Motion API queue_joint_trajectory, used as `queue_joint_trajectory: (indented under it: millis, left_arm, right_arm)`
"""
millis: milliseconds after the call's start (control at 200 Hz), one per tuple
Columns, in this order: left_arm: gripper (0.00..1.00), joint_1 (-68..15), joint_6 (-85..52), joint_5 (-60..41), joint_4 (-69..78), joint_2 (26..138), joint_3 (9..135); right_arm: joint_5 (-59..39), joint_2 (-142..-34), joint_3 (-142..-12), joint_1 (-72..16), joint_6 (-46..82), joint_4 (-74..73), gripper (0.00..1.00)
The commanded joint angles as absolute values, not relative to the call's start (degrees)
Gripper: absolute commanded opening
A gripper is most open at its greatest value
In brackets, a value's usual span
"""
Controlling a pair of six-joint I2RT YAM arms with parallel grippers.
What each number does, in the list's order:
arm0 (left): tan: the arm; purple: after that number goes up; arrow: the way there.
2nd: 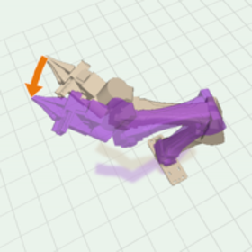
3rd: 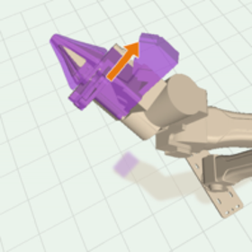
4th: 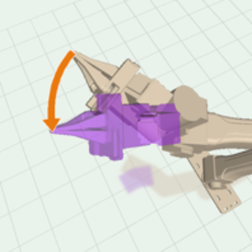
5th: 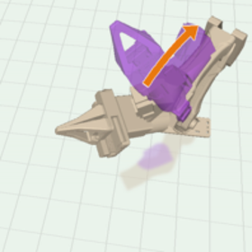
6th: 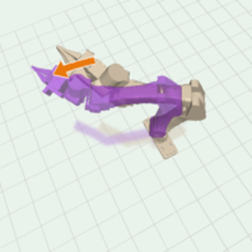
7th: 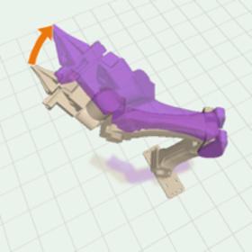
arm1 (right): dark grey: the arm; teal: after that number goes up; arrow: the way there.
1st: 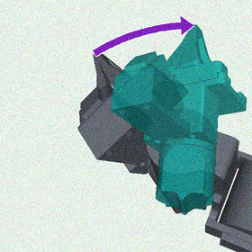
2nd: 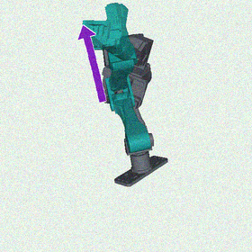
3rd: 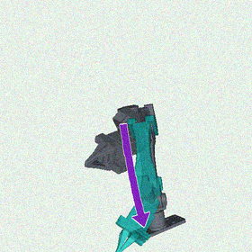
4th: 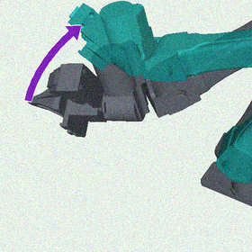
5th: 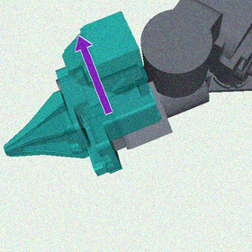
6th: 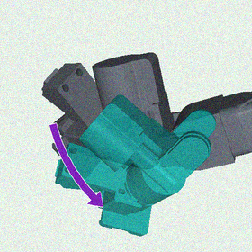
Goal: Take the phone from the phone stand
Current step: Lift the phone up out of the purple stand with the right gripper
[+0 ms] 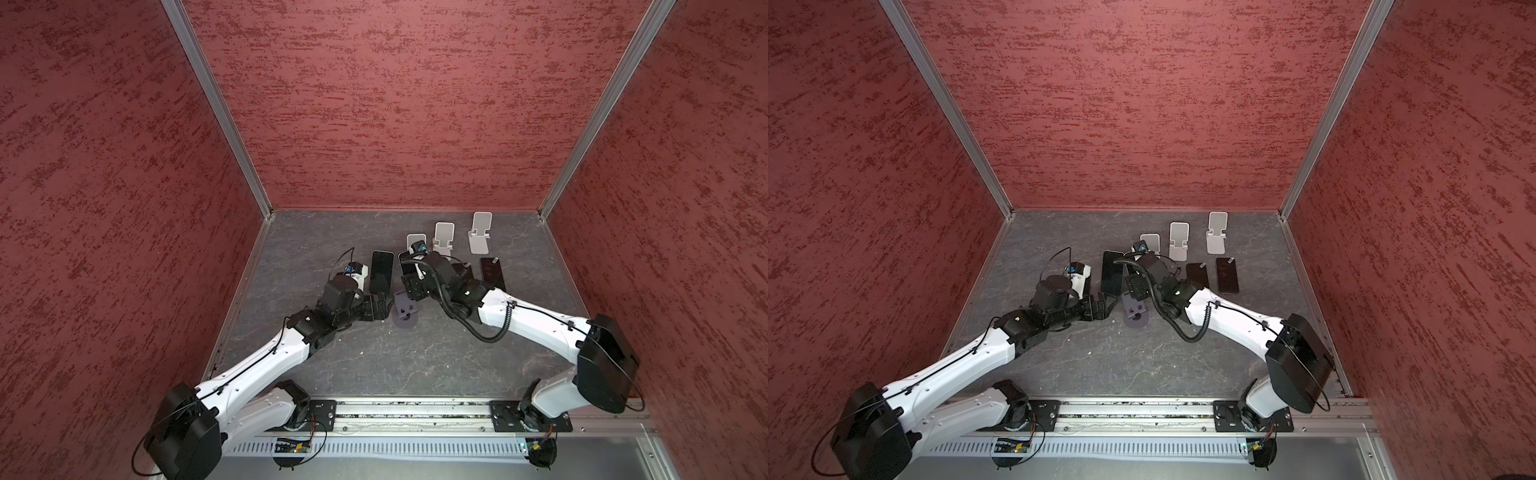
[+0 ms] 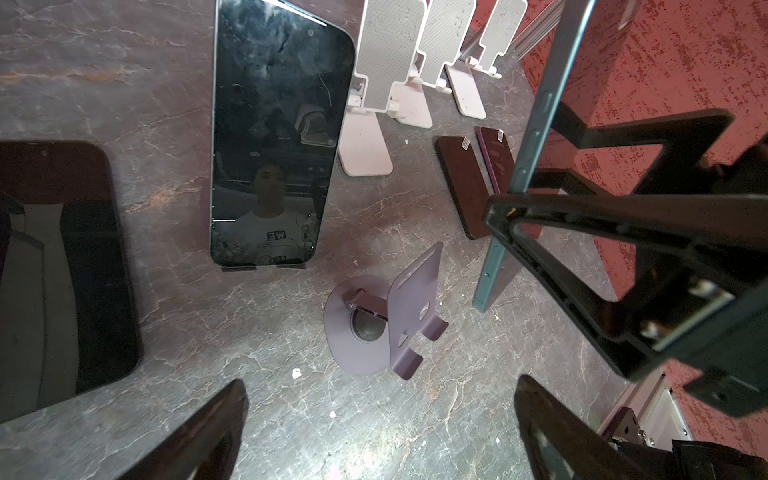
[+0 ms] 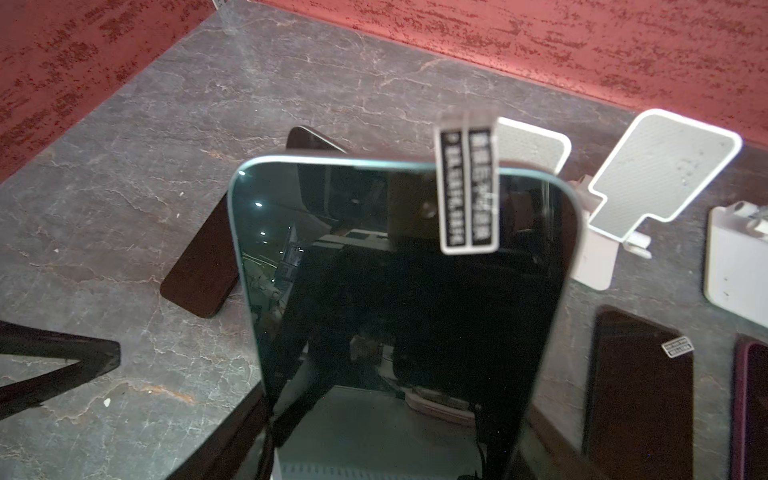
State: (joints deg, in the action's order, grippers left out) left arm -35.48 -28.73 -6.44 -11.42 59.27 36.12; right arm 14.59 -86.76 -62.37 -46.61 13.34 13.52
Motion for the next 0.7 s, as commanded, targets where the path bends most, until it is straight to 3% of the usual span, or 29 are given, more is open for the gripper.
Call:
queue_joint_trajectory:
  millis: [0, 696]
  left_arm:
    - [0.99, -35.9, -27.6, -6.2, -9.2, 59.5, 37.5]
    - [0.99, -36.3, -28.0, -6.4, -8.8, 62.7, 39.9]
  right_arm:
    - [14.6, -84.8, -63.1, -45.4, 14.6, 13.7, 0.66]
    - [10.7, -83.6, -55.4, -39.2, 18.2, 13.5, 0.66]
